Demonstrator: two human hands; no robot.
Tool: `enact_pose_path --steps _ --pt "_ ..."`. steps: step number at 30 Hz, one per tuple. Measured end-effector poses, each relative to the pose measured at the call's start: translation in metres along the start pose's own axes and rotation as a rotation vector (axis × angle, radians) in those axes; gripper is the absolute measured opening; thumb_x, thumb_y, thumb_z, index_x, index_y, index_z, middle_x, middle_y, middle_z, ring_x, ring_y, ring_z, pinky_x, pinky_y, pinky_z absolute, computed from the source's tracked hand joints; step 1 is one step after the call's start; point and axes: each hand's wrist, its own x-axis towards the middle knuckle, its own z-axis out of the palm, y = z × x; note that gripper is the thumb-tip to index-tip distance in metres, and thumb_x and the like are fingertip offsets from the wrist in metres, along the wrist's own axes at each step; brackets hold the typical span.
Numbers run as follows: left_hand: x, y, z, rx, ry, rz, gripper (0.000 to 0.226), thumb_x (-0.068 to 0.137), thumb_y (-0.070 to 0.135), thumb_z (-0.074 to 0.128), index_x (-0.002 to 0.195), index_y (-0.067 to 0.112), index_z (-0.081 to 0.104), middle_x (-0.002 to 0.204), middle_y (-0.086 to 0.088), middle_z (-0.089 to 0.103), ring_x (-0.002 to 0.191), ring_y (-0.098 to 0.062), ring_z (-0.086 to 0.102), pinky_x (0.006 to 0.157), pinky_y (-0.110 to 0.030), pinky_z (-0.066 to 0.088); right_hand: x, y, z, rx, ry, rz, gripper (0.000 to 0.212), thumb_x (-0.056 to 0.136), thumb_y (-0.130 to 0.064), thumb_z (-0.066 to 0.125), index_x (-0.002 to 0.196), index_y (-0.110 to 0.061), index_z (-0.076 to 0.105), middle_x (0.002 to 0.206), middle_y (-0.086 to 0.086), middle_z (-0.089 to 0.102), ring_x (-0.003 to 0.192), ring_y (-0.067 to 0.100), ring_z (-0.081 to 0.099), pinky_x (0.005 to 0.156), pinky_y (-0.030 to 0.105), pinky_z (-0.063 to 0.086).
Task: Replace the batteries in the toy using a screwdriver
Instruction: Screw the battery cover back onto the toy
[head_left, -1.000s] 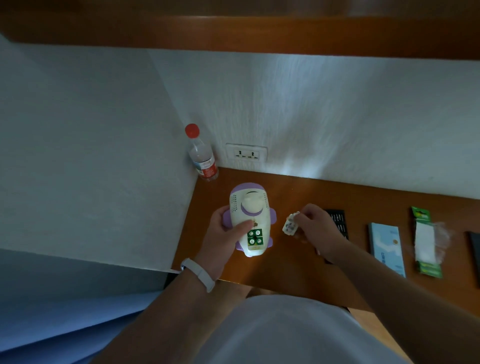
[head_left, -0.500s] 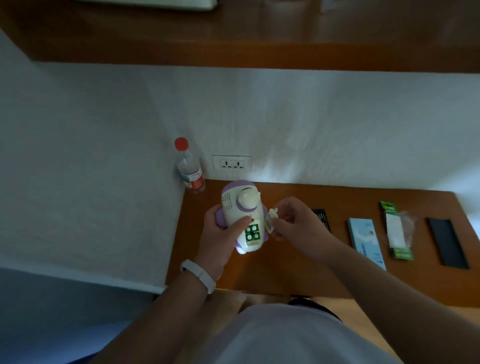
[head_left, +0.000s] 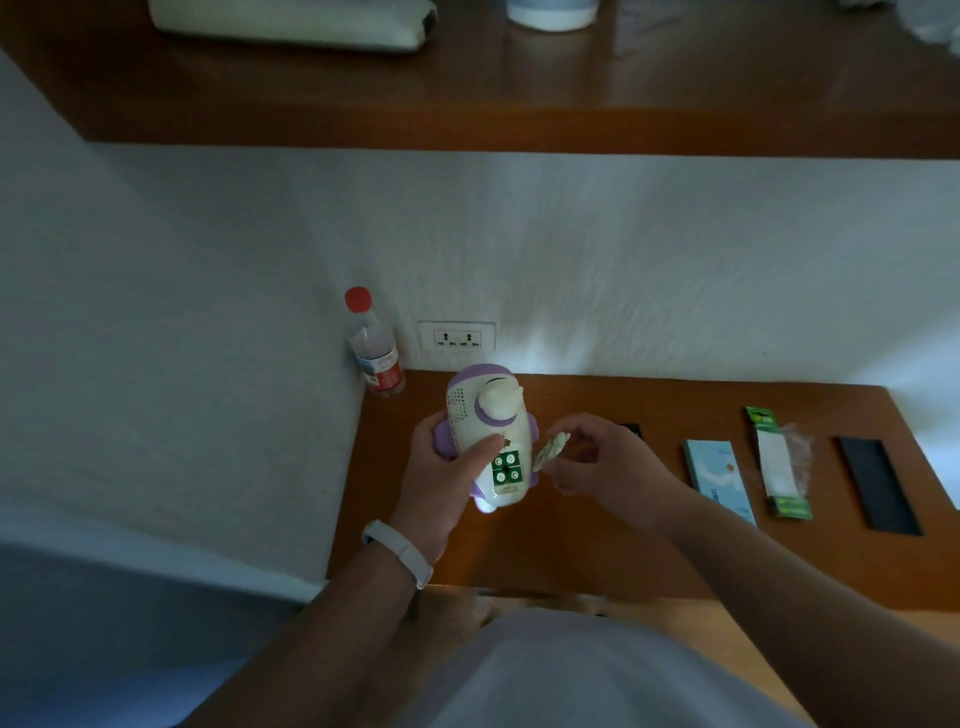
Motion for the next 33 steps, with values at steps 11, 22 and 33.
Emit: enact_pose_path --steps 11,22,33 --pt "-0.003 0.024 0.053 0.023 -0.009 0.019 0.053 0.078 0.017 0.083 0.118 0.032 0.052 0.117 0.0 0.069 0.105 -0.022 0.07 0.075 -0.035 0.063 -0.009 -0.008 -0.061 0.028 0.036 -0.015 0.013 0.087 -0.034 0.074 0.091 -0.024 0.065 0.075 0.001 0.073 0.063 0.01 0.066 0.06 0.023 0.053" --pt "-0.015 0.047 0.116 0.02 -0.078 0.075 0.051 0.078 0.018 0.085 0.117 0.025 0.053 0.112 -0.002 0.07 0.092 -0.011 0.074 0.065 -0.025 0.06 -0.025 -0.038 -0.113 0.028 0.041 -0.143 0.011 0.092 -0.032 0.069 0.081 -0.029 0.067 0.068 -0.009 0.068 0.06 0.003 0.06 0.057 0.018 0.048" --pt "-0.025 0.067 0.129 0.08 -0.09 0.115 0.045 0.079 0.025 0.084 0.113 0.027 0.055 0.104 0.005 0.072 0.089 -0.009 0.074 0.066 -0.027 0.06 -0.037 -0.052 -0.117 0.002 -0.015 -0.214 0.004 0.091 -0.032 0.068 0.09 -0.036 0.068 0.088 -0.003 0.073 0.079 0.015 0.071 0.068 0.024 0.059"
